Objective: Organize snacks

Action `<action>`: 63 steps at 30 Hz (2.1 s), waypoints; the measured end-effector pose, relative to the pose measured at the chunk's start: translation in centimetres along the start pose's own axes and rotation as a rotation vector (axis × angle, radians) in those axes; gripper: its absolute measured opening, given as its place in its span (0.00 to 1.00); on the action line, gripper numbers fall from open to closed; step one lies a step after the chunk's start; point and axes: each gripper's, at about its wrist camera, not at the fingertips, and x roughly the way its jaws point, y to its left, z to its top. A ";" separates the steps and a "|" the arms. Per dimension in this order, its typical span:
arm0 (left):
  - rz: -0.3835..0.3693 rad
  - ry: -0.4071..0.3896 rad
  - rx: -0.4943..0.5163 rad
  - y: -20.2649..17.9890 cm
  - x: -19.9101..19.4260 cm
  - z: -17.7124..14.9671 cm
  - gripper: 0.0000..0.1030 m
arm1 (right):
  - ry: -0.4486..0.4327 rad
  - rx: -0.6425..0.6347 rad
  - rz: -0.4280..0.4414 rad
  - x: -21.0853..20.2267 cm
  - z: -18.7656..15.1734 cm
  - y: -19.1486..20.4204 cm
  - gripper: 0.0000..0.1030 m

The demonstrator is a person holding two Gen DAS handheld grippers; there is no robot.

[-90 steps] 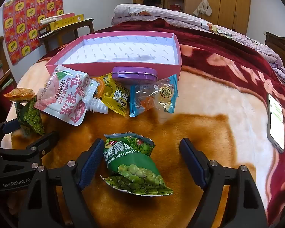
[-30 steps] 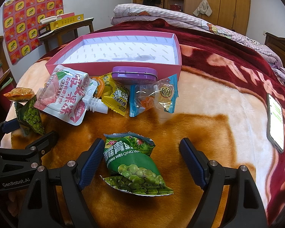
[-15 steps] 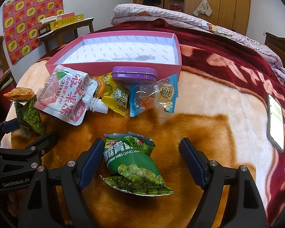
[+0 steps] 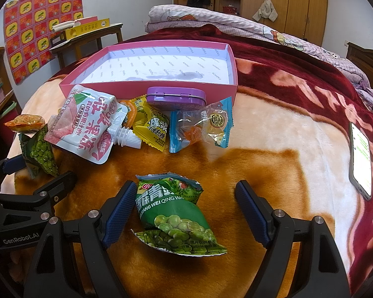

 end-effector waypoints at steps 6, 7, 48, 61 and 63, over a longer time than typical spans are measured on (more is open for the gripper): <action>0.001 0.001 0.001 0.0 0.0 0.0 1.00 | 0.001 0.001 0.010 -0.1 0.2 -0.2 0.81; 0.001 0.001 0.002 0.0 0.0 0.0 1.00 | 0.001 0.001 0.019 -0.2 0.2 -0.2 0.81; -0.118 0.032 -0.062 3.5 -3.9 0.7 0.84 | 0.010 -0.020 0.150 -4.0 -0.6 -2.3 0.79; -0.096 0.047 -0.048 2.5 -1.6 1.3 0.67 | 0.043 -0.015 0.185 -2.4 -0.7 -1.8 0.61; -0.103 0.037 -0.038 2.4 -1.7 1.3 0.57 | 0.046 -0.009 0.187 -2.2 -0.7 -1.9 0.61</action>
